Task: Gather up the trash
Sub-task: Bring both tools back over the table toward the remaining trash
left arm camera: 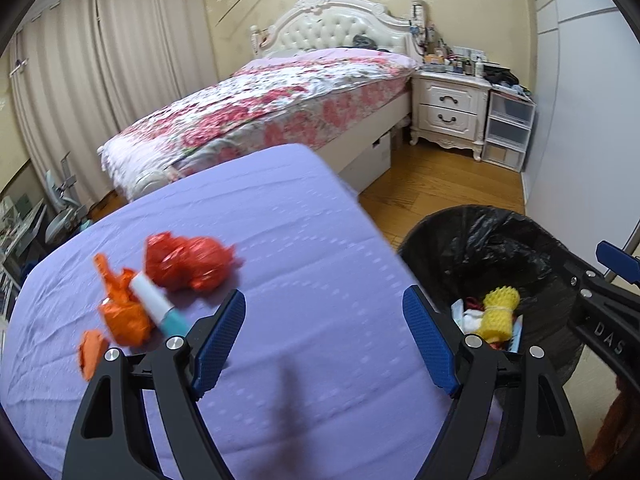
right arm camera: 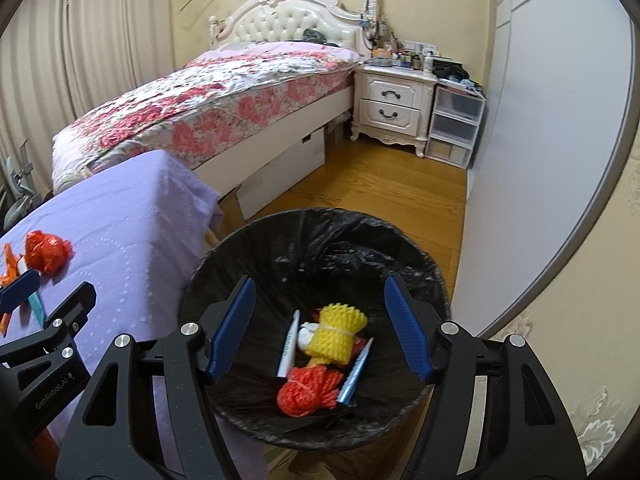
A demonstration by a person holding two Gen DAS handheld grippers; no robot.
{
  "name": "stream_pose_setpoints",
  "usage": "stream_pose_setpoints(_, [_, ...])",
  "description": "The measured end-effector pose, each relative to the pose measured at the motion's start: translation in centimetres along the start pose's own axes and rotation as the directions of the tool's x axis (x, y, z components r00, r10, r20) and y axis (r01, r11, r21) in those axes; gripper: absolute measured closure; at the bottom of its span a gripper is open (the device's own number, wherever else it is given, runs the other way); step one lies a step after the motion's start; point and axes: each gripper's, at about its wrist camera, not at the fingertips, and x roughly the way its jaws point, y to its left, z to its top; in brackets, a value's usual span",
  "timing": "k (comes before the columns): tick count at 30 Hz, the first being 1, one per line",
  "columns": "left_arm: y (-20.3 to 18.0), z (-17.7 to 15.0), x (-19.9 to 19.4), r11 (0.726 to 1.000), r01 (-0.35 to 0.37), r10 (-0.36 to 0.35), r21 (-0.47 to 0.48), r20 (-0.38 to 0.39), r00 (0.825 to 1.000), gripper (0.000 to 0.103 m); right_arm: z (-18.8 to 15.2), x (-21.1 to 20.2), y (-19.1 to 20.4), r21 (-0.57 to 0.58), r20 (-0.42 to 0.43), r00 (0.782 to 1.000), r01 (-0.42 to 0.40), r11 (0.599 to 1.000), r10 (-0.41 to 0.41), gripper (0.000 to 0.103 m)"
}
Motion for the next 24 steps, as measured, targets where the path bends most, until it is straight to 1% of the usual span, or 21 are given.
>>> stream_pose_setpoints(6, [4.6, -2.3, -1.3, 0.997, -0.054, 0.053, -0.057, -0.021, 0.998, 0.025, -0.6, -0.8, 4.1, -0.057, -0.016, 0.995, -0.1, 0.993, 0.1, 0.037])
stream_pose_setpoints(12, [9.1, -4.3, -2.6, 0.985, -0.136, 0.135, -0.105, -0.022, 0.991, 0.025, -1.7, -1.7, 9.0, -0.141, -0.044, 0.982, -0.187, 0.972, 0.183, 0.038])
stream_pose_setpoints(15, [11.4, -5.3, -3.1, 0.976, -0.173, 0.171, -0.134, -0.03, 0.985, 0.025, -2.2, -2.1, 11.2, -0.185, -0.057, 0.976, -0.216, 0.959, 0.209, 0.038])
stream_pose_setpoints(18, [13.8, -6.3, -3.2, 0.963, -0.203, 0.197, -0.179, -0.054, 0.979, 0.025, -2.5, -2.5, 13.2, -0.211, -0.077, 0.965, -0.26, 0.942, 0.249, 0.038])
stream_pose_setpoints(24, [17.4, -7.8, -3.7, 0.94, -0.235, 0.22, -0.246, -0.084, 0.972, 0.025, -3.1, -2.5, 17.0, -0.262, -0.128, 0.945, -0.325, 0.908, 0.302, 0.038])
